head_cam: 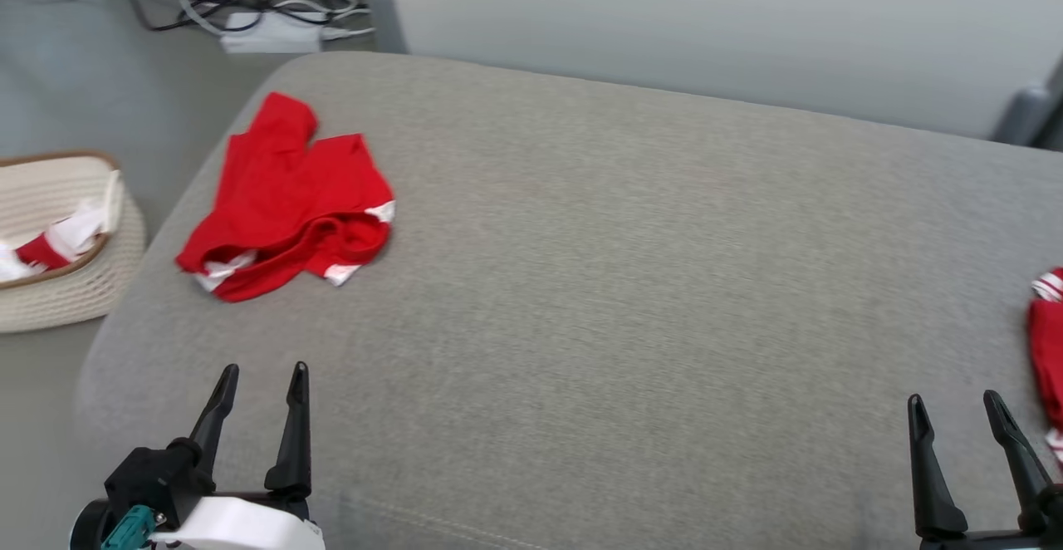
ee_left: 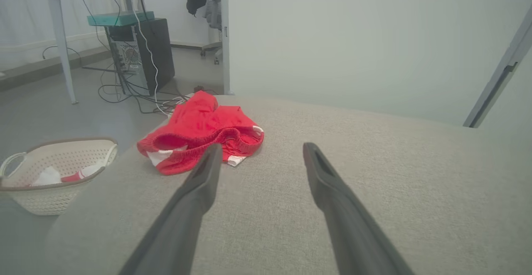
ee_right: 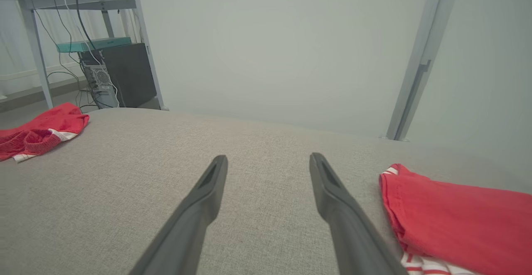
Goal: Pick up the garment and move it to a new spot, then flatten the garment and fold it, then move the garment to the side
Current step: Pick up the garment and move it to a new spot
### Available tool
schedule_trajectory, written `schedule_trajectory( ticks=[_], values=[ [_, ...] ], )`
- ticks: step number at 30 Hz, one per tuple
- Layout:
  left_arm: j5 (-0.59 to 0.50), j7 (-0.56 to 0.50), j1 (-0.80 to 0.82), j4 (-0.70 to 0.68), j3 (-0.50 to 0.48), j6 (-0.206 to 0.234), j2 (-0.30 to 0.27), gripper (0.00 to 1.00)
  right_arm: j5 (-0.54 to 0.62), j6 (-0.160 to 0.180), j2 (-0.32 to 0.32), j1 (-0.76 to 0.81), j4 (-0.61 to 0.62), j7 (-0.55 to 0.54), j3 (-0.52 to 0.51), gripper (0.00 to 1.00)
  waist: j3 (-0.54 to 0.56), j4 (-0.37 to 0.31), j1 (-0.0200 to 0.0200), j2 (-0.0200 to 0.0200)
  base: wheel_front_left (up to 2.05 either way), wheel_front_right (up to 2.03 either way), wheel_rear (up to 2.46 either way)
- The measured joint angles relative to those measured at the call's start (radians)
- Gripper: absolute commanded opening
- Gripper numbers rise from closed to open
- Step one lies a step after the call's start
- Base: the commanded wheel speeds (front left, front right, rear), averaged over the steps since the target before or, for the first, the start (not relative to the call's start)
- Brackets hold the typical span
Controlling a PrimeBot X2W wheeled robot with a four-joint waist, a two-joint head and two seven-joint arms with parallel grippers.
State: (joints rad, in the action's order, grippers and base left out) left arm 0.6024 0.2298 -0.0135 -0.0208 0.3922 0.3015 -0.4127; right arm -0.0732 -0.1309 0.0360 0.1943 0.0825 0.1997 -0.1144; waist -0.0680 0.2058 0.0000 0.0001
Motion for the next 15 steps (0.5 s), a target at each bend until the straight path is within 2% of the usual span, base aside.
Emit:
schedule_trajectory(
  ticks=[7,15],
  values=[
    [0.007,0.010,-0.009,0.012,-0.015,0.011,0.029,1.00,0.011,0.000,0.000,0.001,0.009,-0.016,-0.001,1.00,0.015,0.150,0.0000,0.0000,0.00,0.00,0.00],
    [0.010,0.012,-0.033,0.018,-0.014,0.018,0.047,1.00,-0.005,0.000,-0.001,0.022,0.009,-0.019,-0.002,1.00,0.042,0.251,0.0000,0.0000,0.00,0.00,0.00]
  ],
)
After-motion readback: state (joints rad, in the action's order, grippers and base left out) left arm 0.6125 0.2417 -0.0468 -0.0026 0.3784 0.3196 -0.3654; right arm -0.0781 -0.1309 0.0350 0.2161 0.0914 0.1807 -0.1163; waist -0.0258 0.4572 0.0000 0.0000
